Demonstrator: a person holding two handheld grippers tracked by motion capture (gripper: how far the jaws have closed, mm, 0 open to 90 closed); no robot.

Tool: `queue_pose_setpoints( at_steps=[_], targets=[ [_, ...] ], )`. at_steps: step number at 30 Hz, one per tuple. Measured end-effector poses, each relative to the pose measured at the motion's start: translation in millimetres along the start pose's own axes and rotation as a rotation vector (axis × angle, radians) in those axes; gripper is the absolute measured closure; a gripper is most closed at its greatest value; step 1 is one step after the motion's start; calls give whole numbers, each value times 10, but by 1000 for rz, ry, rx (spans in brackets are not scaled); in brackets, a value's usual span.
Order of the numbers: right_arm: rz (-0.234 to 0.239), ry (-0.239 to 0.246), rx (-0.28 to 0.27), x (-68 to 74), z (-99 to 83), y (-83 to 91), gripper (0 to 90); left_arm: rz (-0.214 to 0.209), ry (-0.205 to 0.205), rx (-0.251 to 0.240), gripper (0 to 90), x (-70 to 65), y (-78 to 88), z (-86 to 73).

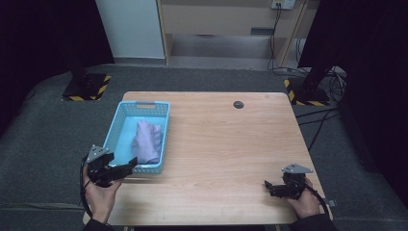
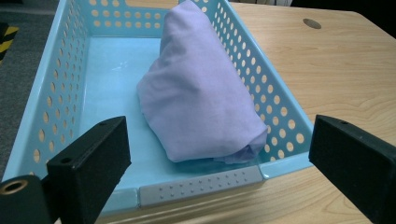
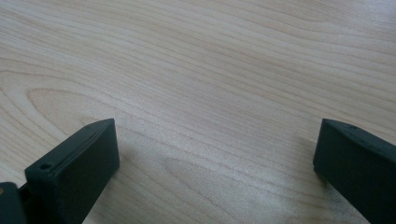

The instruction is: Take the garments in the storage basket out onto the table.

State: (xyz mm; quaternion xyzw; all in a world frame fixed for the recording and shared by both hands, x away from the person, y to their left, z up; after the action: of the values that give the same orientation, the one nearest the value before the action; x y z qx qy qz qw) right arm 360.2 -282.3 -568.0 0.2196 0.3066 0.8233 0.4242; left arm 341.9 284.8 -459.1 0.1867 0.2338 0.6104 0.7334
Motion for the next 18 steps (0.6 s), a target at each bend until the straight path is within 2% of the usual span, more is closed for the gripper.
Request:
queue_pose_setpoints(
  at_steps=[18],
  targets=[
    [0,0,0,0,0,0,5,21,0,15,52,25,-161,161]
  ],
)
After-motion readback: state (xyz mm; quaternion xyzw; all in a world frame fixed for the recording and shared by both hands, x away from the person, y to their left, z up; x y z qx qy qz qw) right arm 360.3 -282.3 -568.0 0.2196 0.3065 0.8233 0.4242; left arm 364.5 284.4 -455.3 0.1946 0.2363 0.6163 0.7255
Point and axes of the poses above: each handheld gripper's, and its own axes: y roughly backward along the jaws, z roughly out of its top, x roughly to its left, the point moved 3 cm from there along -y, roughly forward along the jaws, and after that the axes turned 8 degrees about z, right-handed, at the moved point
